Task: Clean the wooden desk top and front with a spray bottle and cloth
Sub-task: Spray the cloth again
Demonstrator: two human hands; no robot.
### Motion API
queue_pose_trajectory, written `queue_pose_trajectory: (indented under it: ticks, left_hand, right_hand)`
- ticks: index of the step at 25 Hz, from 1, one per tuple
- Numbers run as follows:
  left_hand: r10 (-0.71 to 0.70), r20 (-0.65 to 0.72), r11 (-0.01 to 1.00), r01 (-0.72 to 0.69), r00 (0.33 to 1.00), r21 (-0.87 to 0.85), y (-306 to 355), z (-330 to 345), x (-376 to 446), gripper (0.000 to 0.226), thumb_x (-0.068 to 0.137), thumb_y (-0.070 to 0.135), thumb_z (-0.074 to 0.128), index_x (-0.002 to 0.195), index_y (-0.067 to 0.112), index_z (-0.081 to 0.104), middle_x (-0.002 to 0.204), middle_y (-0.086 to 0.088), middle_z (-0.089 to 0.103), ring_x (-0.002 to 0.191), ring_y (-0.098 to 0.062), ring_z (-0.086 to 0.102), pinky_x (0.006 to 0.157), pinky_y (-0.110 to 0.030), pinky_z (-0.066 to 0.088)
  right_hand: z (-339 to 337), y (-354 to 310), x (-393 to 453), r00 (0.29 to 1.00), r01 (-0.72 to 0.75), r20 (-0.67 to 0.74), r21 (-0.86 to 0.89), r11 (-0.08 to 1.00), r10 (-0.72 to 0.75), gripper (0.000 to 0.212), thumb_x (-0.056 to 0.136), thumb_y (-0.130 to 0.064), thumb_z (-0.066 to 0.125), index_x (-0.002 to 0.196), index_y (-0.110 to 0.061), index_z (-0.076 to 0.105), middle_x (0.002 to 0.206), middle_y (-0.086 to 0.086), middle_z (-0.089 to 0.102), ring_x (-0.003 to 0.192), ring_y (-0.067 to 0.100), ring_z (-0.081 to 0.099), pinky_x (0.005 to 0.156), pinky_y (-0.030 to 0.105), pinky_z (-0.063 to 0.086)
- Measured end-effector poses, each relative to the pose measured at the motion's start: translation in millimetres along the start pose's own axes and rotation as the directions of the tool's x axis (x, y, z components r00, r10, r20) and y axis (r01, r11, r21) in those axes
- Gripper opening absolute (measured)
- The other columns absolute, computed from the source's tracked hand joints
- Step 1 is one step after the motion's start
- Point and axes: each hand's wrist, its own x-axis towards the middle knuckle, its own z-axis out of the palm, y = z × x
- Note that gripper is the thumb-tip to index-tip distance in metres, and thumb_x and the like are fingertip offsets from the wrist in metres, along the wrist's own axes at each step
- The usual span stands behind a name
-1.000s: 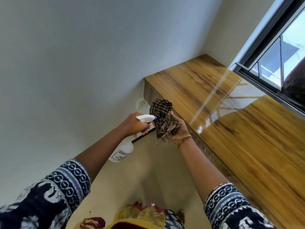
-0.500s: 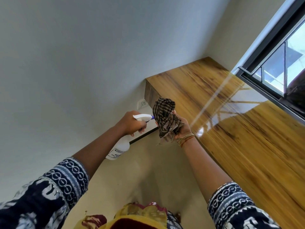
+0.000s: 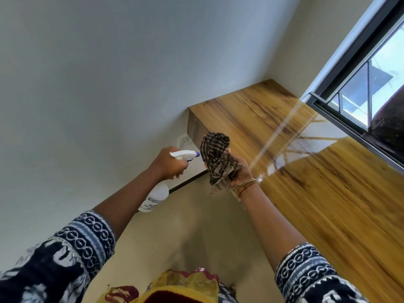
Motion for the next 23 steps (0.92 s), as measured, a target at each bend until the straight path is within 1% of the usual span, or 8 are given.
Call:
queue_pose_trajectory:
  ticks: [2,5,8,10,15,16,19,23]
  left_hand:
    - [0.040,0.014,0.999,-0.039,0.999,-0.038,-2.5,-2.9,0.8,0.011,0.080,0.004,0.059,0.074,0.003,0.068,0.065,-0.011,0.070,0.061,-0.023,0.070,0.043,-0.026,0.048]
    - [0.081,0.018,0.990,-0.079,0.997,-0.114,-5.0,-2.5,4.1,0.014,0.082,0.011,0.057,0.082,0.008,0.071,0.078,-0.008,0.073,0.077,-0.019,0.072,0.043,-0.026,0.048]
    - [0.106,-0.027,0.975,-0.110,0.994,-0.192,1.1,3.8,14.5,0.020,0.079,0.016,0.055,0.085,0.012,0.074,0.086,-0.004,0.074,0.082,-0.014,0.071,0.047,-0.026,0.050]
    - [0.109,-0.040,0.959,-0.115,0.993,-0.260,12.4,9.6,25.4,0.020,0.081,0.010,0.055,0.087,0.016,0.073,0.087,0.001,0.075,0.082,-0.010,0.071,0.051,-0.027,0.051]
    - [0.068,-0.019,0.863,-0.068,0.998,-0.500,60.6,27.0,66.6,0.034,0.070,0.012,0.053,0.099,0.014,0.071,0.101,-0.005,0.075,0.092,-0.020,0.072,0.068,-0.034,0.054]
    - [0.063,-0.001,0.840,-0.054,0.998,-0.540,72.5,29.4,76.7,0.036,0.069,0.011,0.053,0.101,0.012,0.070,0.103,-0.007,0.074,0.094,-0.023,0.071,0.071,-0.035,0.053]
    - [0.074,0.035,0.833,-0.043,0.997,-0.552,107.8,36.4,107.2,0.041,0.067,0.010,0.050,0.103,0.011,0.068,0.107,-0.007,0.073,0.094,-0.021,0.069,0.073,-0.030,0.051]
    - [0.124,-0.053,0.798,-0.132,0.991,-0.587,138.1,47.7,147.3,0.039,0.072,0.001,0.052,0.106,0.003,0.069,0.107,-0.012,0.071,0.096,-0.020,0.070,0.082,-0.031,0.055]
  right_hand:
    - [-2.2,-2.0,-0.2,1.000,0.003,-0.018,0.026,1.000,-0.002,0.049,0.102,-0.036,0.040,0.108,0.000,0.073,0.112,0.021,0.069,0.094,0.033,0.070,0.099,0.047,0.047]
    - [-4.8,-5.1,-3.4,0.999,0.021,-0.032,0.046,0.999,-0.020,0.049,0.103,-0.036,0.039,0.112,0.000,0.070,0.109,0.022,0.070,0.092,0.034,0.071,0.094,0.047,0.050]
    - [-11.0,-10.8,-8.5,0.998,0.038,-0.062,0.098,0.995,-0.032,0.050,0.104,-0.033,0.034,0.108,0.000,0.071,0.103,0.021,0.072,0.086,0.034,0.072,0.083,0.045,0.058]
    - [-22.6,-14.5,-12.2,0.997,0.055,-0.056,0.137,0.989,-0.048,0.047,0.102,-0.032,0.037,0.112,-0.001,0.070,0.108,0.021,0.070,0.092,0.033,0.071,0.087,0.046,0.058]
    - [-60.7,-46.1,-25.0,0.991,0.133,-0.052,0.129,0.983,-0.127,0.036,0.079,-0.030,0.057,0.077,-0.001,0.078,0.079,0.013,0.074,0.067,0.023,0.073,0.056,0.031,0.059]
    - [-68.0,-55.5,-25.7,0.990,0.136,-0.052,0.118,0.984,-0.131,0.034,0.073,-0.032,0.071,0.082,0.000,0.078,0.083,0.014,0.074,0.072,0.024,0.073,0.060,0.032,0.059]
    - [-90.0,-85.2,-22.4,0.993,0.114,-0.002,0.139,0.984,-0.115,0.074,0.048,-0.030,0.095,0.112,0.000,0.072,0.116,0.021,0.068,0.098,0.035,0.070,0.080,0.045,0.059]
    - [-104.7,-123.4,-17.1,0.987,0.138,0.059,0.144,0.980,-0.147,0.074,0.040,-0.024,0.097,0.106,0.001,0.074,0.111,0.023,0.070,0.093,0.037,0.071,0.077,0.046,0.060]
